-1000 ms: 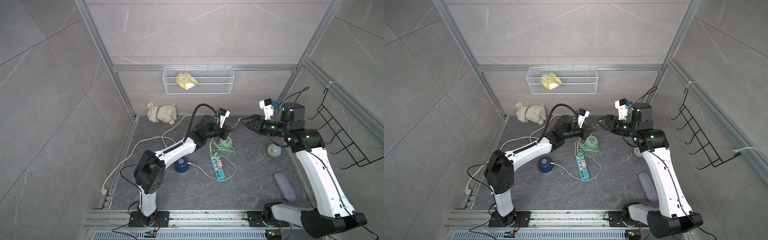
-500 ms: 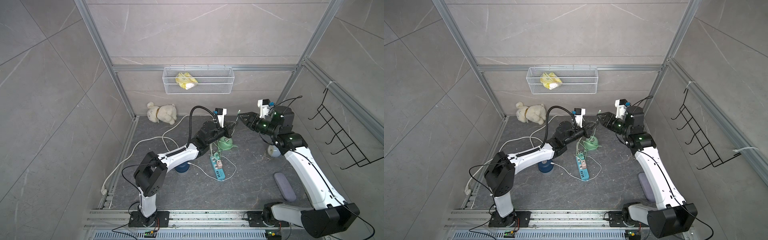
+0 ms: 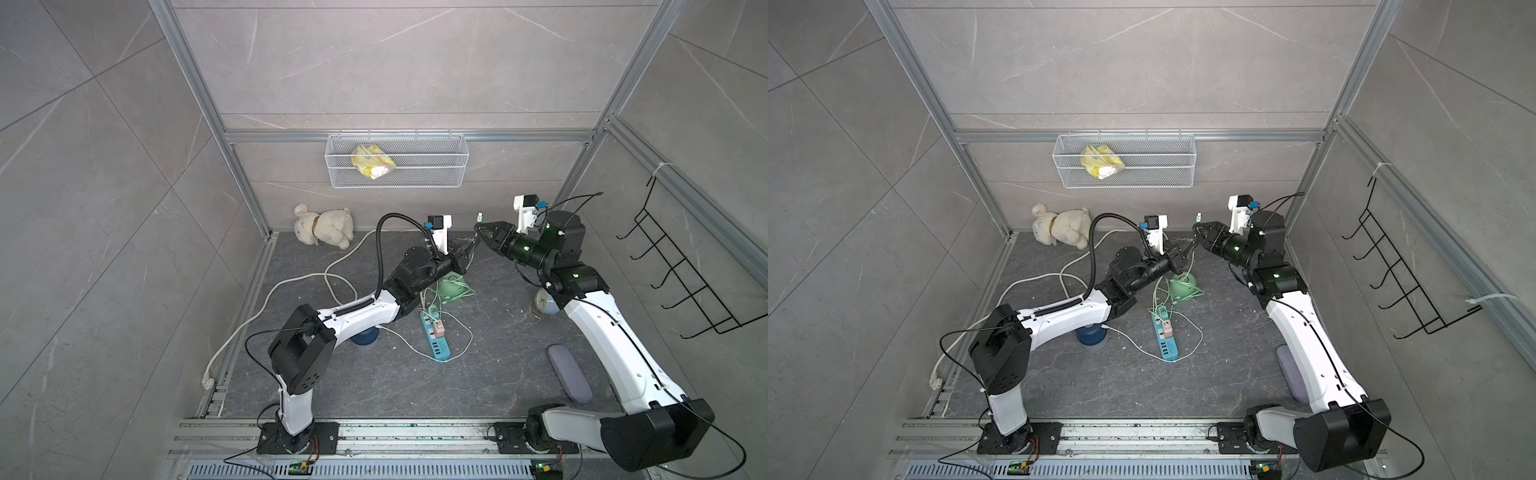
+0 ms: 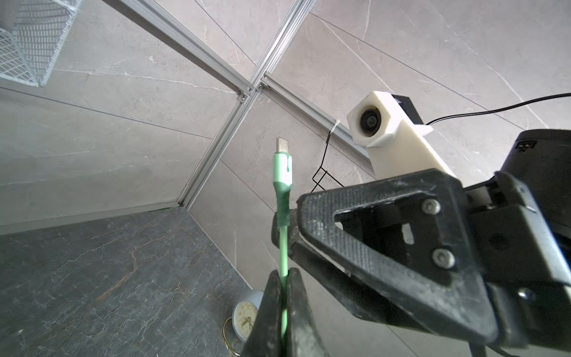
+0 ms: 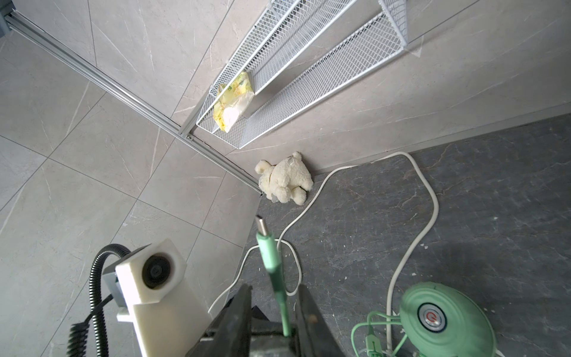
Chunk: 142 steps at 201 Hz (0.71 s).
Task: Charge the cordless meat grinders
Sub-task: Pick up the charging cable from the center of the board.
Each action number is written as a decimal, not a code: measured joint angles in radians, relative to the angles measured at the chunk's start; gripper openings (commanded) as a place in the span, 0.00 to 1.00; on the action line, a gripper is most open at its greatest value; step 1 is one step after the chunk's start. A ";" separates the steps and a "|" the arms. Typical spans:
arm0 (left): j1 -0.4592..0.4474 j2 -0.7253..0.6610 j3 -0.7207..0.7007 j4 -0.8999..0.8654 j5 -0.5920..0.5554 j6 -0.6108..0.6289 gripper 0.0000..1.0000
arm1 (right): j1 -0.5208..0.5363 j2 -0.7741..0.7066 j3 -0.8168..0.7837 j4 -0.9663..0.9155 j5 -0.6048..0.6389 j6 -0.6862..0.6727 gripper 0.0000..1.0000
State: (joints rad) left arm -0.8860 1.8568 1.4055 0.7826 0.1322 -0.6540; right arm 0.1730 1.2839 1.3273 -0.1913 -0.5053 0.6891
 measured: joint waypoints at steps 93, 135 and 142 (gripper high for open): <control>0.001 0.000 0.000 0.026 -0.003 -0.025 0.00 | 0.001 0.030 0.002 0.040 -0.019 -0.004 0.02; 0.004 -0.012 -0.021 0.015 0.001 -0.027 0.44 | -0.004 0.037 0.028 0.014 -0.037 -0.036 0.00; 0.005 -0.026 -0.040 -0.001 0.005 -0.027 0.47 | -0.008 0.037 0.035 0.000 -0.045 -0.049 0.00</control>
State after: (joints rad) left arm -0.8810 1.8305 1.3655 0.7818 0.1375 -0.6811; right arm 0.1654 1.3205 1.3621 -0.1917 -0.5503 0.6403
